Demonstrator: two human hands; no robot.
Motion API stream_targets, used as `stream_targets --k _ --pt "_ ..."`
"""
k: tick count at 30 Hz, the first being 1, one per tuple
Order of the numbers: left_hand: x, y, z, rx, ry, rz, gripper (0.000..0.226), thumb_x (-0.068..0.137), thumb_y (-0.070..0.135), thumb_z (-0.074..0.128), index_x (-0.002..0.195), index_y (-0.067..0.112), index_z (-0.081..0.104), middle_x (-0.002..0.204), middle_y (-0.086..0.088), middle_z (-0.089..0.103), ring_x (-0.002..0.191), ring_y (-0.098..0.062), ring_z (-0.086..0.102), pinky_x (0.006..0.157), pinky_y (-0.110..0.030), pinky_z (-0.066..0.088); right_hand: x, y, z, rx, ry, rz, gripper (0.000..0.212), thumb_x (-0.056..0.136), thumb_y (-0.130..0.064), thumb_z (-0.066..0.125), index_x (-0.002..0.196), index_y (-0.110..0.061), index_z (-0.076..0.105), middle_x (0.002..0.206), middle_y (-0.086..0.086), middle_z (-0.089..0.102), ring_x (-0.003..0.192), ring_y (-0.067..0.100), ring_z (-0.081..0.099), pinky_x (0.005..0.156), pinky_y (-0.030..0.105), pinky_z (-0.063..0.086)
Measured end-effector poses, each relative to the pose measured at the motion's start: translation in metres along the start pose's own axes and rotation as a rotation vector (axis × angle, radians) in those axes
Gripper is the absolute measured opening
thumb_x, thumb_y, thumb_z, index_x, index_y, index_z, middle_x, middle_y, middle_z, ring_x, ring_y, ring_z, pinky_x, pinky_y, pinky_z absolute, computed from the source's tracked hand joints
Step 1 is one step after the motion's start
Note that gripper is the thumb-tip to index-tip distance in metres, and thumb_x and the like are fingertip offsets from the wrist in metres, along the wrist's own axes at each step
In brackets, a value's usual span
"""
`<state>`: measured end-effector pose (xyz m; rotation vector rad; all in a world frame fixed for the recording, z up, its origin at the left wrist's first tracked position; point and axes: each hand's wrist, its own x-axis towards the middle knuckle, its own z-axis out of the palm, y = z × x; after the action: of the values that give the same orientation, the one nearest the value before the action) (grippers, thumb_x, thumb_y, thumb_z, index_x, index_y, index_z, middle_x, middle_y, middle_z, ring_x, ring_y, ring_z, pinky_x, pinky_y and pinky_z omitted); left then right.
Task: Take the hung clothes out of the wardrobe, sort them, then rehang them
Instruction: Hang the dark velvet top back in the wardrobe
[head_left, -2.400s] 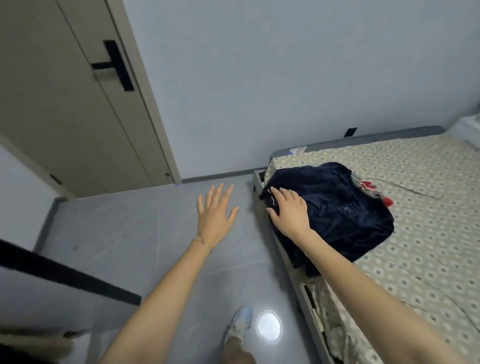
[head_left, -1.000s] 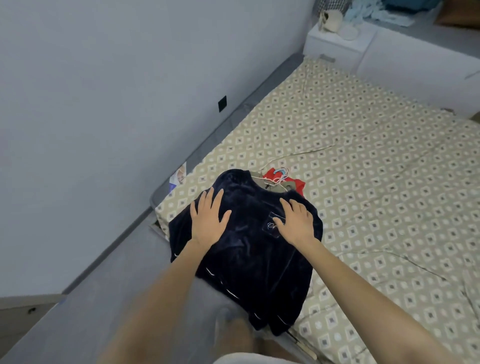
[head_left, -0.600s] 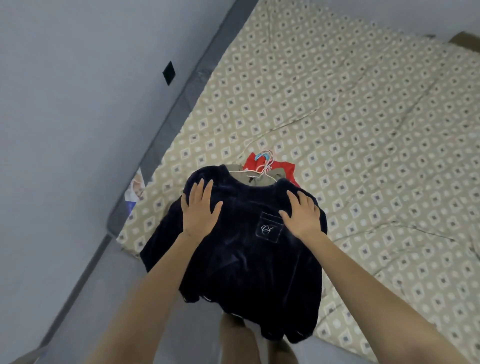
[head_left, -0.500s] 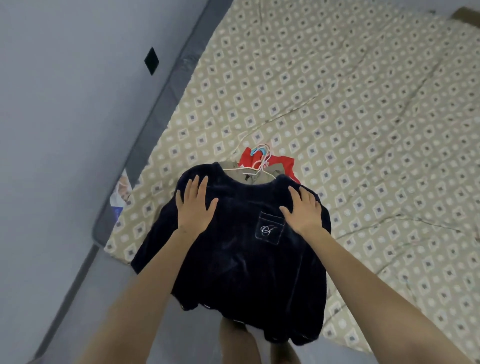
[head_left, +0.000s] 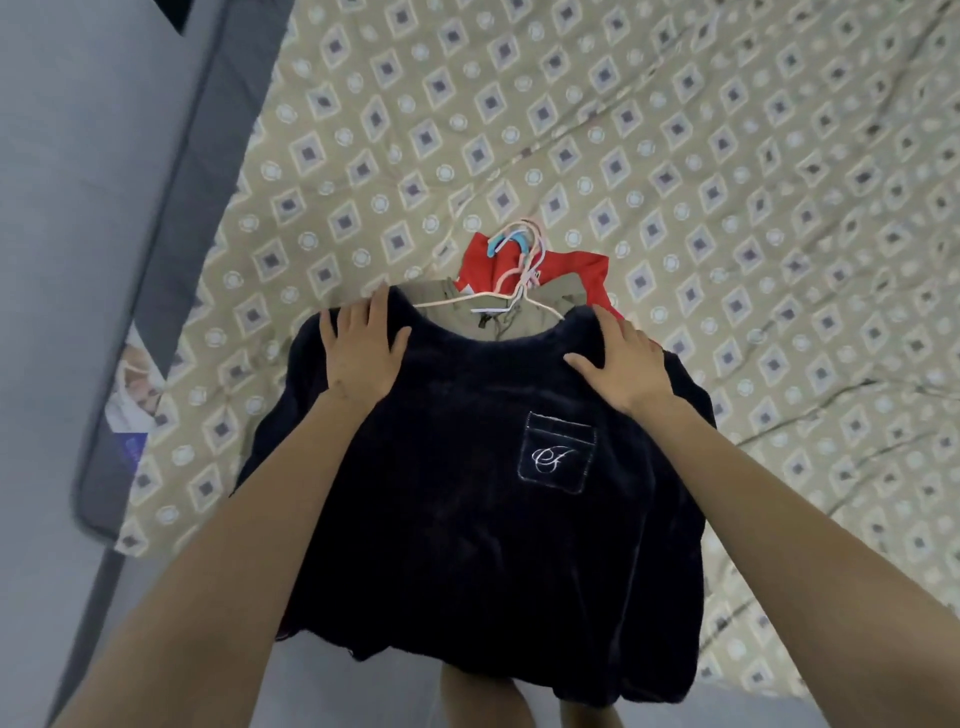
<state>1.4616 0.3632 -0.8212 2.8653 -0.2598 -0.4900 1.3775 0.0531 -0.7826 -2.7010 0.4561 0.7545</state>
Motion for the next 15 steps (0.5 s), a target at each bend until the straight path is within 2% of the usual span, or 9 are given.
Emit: stream_targets --k 3,5,7,9,11,15 --pt "-0.006 -0.004 0.001 0.059 0.085 0.031 0.055 0.099 0.038 0.053 0.141 0.003 0.045 0.119 -0.024 0.059 0.11 -0.043 0.054 0.105 -0.055 0.036 -0.008 -0.005 0.004 0.017 0.05 0.023 0.076 0.094 -0.057 0.049 0.152 -0.015 0.023 0.15 0.012 0.041 0.134 0.035 0.039 0.113 0.047 0.026" --pt "-0.012 -0.006 -0.007 0.049 0.084 0.023 0.049 0.098 0.037 0.053 0.13 0.001 0.051 0.113 -0.021 0.06 0.103 -0.042 0.056 0.096 -0.052 0.043 -0.015 -0.01 0.001 0.012 0.055 0.043 0.075 0.093 -0.059 0.049 0.149 -0.013 0.029 0.145 0.014 0.046 0.132 0.036 0.04 0.113 0.047 0.026" --pt "-0.018 -0.005 -0.016 0.005 0.072 0.019 0.042 0.099 0.038 0.053 0.12 0.001 0.054 0.109 -0.018 0.061 0.098 -0.04 0.058 0.089 -0.049 0.044 -0.021 -0.012 -0.001 0.024 0.014 0.067 0.073 0.093 -0.061 0.048 0.145 -0.012 0.034 0.141 0.016 0.048 0.131 0.036 0.04 0.112 0.046 0.026" --pt "-0.031 -0.004 -0.03 -0.048 0.117 0.038 0.036 0.098 0.036 0.057 0.114 0.003 0.056 0.104 -0.016 0.063 0.093 -0.038 0.06 0.085 -0.048 0.044 -0.03 -0.014 -0.008 0.091 -0.058 0.092 0.071 0.092 -0.063 0.047 0.141 -0.012 0.037 0.137 0.015 0.051 0.128 0.035 0.044 0.108 0.046 0.032" --pt "-0.047 -0.001 -0.048 -0.099 0.187 0.055 0.03 0.097 0.033 0.06 0.11 0.005 0.058 0.098 -0.014 0.065 0.089 -0.038 0.06 0.082 -0.048 0.044 -0.039 -0.017 -0.016 0.157 -0.114 0.114 0.07 0.091 -0.065 0.046 0.136 -0.012 0.041 0.129 0.014 0.057 0.119 0.033 0.053 0.1 0.045 0.042" --pt "-0.089 0.006 -0.079 -0.134 0.254 0.024 0.026 0.096 0.031 0.059 0.111 0.011 0.061 0.1 -0.009 0.067 0.09 -0.034 0.061 0.082 -0.046 0.043 -0.064 -0.023 -0.035 0.205 -0.17 0.054 0.063 0.092 -0.065 0.045 0.128 -0.013 0.046 0.117 0.01 0.061 0.108 0.031 0.057 0.093 0.046 0.046"
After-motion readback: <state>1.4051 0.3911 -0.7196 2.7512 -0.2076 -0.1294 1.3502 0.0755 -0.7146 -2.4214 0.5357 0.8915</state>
